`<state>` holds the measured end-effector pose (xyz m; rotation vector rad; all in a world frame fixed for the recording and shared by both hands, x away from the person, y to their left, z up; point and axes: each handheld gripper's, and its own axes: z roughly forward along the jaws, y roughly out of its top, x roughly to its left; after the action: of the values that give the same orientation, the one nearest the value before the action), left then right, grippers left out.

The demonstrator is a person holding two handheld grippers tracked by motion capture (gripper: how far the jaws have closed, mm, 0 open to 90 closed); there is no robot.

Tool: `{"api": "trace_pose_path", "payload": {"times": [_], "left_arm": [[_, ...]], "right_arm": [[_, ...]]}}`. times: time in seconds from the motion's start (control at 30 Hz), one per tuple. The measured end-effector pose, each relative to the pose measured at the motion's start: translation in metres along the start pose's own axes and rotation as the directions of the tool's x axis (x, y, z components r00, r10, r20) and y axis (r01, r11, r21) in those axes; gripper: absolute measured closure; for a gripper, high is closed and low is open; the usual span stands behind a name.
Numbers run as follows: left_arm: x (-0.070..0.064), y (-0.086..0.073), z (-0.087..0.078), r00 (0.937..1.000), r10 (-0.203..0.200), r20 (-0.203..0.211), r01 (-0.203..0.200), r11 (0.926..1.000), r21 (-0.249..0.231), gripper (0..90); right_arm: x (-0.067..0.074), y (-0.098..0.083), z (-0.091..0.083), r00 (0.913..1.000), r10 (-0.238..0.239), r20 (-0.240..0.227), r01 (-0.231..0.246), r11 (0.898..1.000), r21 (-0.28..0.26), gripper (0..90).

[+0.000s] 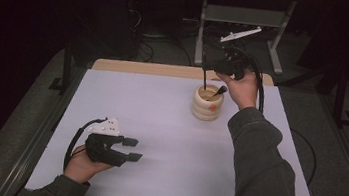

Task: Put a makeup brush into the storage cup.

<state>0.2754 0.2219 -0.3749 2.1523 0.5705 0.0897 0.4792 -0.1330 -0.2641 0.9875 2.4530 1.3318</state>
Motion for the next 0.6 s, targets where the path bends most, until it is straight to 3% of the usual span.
{"api": "trace_pose_path", "payload": {"times": [0.03, 0.13, 0.3, 0.6], "left_arm": [[0.001, 0.0, -0.001, 0.9998, 0.021, -0.002, -0.021, 0.9997, 0.011, 46.7], [0.001, -0.001, -0.001, 1.0, 0.005, -0.002, -0.005, 1.0, 0.006, 46.6], [0.001, 0.0, -0.002, 1.0, 0.008, -0.003, -0.008, 1.0, 0.002, 46.4], [0.001, -0.001, -0.002, 1.0, -0.004, -0.006, 0.004, 1.0, 0.001, 46.1]], "right_arm": [[0.0, -0.001, 0.002, 0.9999, 0.001, 0.011, -0.001, 1.0, 0.009, 85.0], [-0.003, -0.003, 0.007, 0.9998, 0.0, 0.022, -0.001, 1.0, 0.005, 85.0], [-0.006, -0.006, 0.012, 0.9989, 0.032, 0.033, -0.032, 0.999, -0.004, 84.9], [-0.011, -0.015, 0.014, 0.9972, 0.047, 0.058, -0.046, 0.999, -0.014, 84.9]]}}
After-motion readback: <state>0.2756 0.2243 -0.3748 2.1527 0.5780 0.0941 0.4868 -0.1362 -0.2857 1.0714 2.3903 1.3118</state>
